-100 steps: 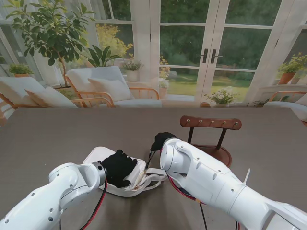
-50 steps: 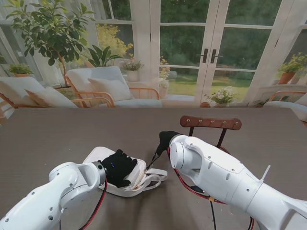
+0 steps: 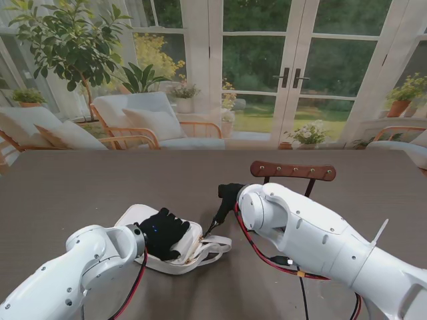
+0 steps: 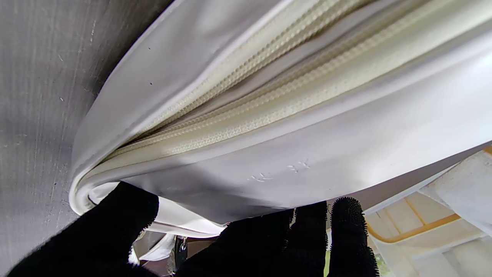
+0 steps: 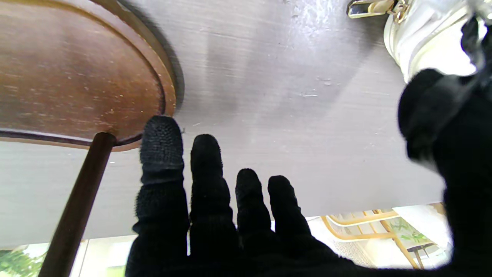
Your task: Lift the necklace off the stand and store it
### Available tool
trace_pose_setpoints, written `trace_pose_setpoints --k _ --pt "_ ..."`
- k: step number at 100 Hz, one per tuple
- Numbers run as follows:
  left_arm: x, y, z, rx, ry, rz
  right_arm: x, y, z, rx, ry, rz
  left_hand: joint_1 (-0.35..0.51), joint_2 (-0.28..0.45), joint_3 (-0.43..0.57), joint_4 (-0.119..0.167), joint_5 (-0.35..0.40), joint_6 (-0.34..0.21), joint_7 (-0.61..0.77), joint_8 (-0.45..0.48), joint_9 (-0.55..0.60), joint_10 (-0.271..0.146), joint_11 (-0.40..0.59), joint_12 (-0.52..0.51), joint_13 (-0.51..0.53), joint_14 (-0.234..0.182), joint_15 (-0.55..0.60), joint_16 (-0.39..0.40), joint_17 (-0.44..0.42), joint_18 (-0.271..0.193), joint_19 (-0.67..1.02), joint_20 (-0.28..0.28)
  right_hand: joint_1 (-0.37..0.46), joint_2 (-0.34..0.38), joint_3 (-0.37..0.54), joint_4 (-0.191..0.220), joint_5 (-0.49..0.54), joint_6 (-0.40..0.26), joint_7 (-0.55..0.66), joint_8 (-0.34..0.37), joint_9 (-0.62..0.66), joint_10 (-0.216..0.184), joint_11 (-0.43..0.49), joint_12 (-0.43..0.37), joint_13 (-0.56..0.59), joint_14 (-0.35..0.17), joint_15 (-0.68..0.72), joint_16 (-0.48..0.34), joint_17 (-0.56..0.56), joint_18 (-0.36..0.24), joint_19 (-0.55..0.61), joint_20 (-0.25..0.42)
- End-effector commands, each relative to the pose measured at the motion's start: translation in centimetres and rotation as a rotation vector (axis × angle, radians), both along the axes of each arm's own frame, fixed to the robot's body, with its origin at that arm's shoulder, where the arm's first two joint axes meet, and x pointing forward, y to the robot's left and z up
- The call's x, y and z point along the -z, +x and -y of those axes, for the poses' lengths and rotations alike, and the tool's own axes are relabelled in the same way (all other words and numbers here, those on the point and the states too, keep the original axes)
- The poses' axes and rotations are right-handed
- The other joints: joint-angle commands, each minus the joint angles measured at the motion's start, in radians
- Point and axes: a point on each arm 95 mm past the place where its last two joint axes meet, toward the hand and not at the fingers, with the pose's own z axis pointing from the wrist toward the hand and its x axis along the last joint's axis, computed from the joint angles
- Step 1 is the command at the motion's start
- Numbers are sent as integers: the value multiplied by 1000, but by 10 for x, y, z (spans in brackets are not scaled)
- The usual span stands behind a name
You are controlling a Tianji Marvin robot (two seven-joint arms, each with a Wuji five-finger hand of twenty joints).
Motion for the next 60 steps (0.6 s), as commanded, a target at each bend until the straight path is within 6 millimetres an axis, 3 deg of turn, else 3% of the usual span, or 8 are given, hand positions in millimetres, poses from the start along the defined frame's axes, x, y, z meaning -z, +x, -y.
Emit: trace_pose_setpoints --k 1,20,37,60 --pt "35 -8 -24 -40 88 -105 -4 -1 -2 -26 -1 -7 8 -195 -125 -63 17 -39 42 9 63 -118 98 29 -11 -16 20 -5 -13 -10 -29 -7 -58 -80 94 -26 -35 27 -9 -18 -55 32 -17 -23 -26 25 -21 -23 -227 -6 -34 -28" --pt "30 -4 -25 -43 61 -91 -8 -2 -2 -33 13 3 3 -176 -134 -62 17 -44 43 11 65 -119 99 30 -10 -14 21 -4 -11 -8 -27 -6 -109 -57 102 -32 -35 26 -9 -21 -58 42 -20 -30 -44 37 -32 -31 -240 0 -57 -33" --pt "25 0 -25 -41 45 -82 -11 -2 -1 -36 21 8 4 -166 -147 -60 19 -48 44 13 65 -118 99 31 -9 -13 22 -3 -11 -8 -26 -5 -178 -78 153 -43 -44 37 -12 -25 -68 43 -18 -30 -68 34 -45 -41 -259 -5 -93 -39" --pt "18 3 -28 -56 -4 -66 -16 -2 4 -36 59 9 -3 -128 -193 -56 27 -90 50 24 59 -120 96 29 -16 -8 18 -4 -13 -6 -26 -3 -192 -7 126 -43 -15 8 3 -20 -57 44 -16 -30 -66 44 -40 -41 -262 5 -95 -33"
